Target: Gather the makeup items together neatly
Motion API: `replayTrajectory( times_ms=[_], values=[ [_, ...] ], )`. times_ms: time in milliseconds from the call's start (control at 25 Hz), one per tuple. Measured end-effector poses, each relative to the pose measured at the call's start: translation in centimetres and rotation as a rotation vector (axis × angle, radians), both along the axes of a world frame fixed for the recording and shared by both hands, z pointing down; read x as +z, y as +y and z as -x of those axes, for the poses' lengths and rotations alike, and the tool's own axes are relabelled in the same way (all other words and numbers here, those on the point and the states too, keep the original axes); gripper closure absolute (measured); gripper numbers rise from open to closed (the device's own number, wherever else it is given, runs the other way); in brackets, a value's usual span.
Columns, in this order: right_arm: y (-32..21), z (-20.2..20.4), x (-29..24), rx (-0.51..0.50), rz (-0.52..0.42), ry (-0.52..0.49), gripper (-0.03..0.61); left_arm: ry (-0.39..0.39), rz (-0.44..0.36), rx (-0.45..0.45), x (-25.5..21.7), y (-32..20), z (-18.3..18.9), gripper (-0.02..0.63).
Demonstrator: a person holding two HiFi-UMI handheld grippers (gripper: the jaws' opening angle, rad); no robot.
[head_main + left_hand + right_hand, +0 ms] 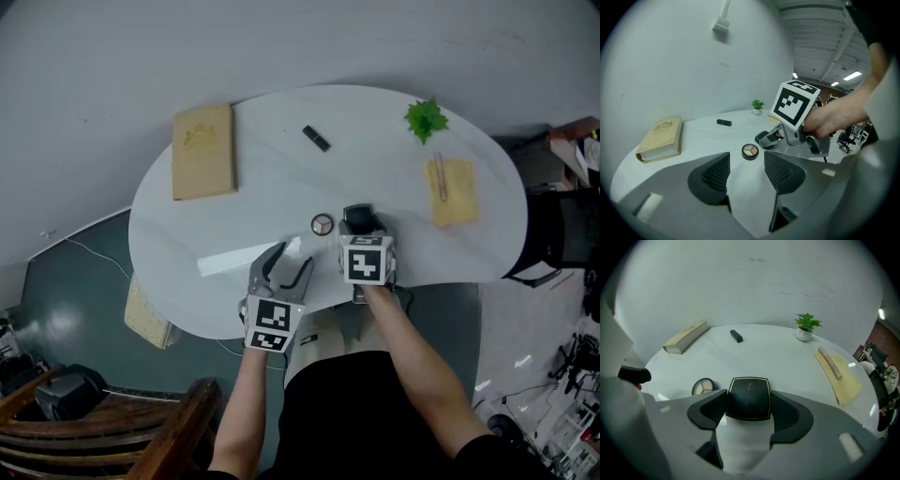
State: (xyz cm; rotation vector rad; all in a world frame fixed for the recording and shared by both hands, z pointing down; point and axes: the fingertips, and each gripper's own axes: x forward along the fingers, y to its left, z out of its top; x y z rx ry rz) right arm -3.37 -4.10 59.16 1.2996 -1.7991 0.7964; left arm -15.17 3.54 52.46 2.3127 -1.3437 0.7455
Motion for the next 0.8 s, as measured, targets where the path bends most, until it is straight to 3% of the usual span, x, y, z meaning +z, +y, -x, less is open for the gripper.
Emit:
replayTrajectory(
  times_ms=[800],
  values=[
    [0.2, 0.6, -1.7, -0.014, -0.02, -0.066, 0.275, 0.009, -0.016, -0.007, -0.5, -1.0, 0.3, 0.387]
  ],
)
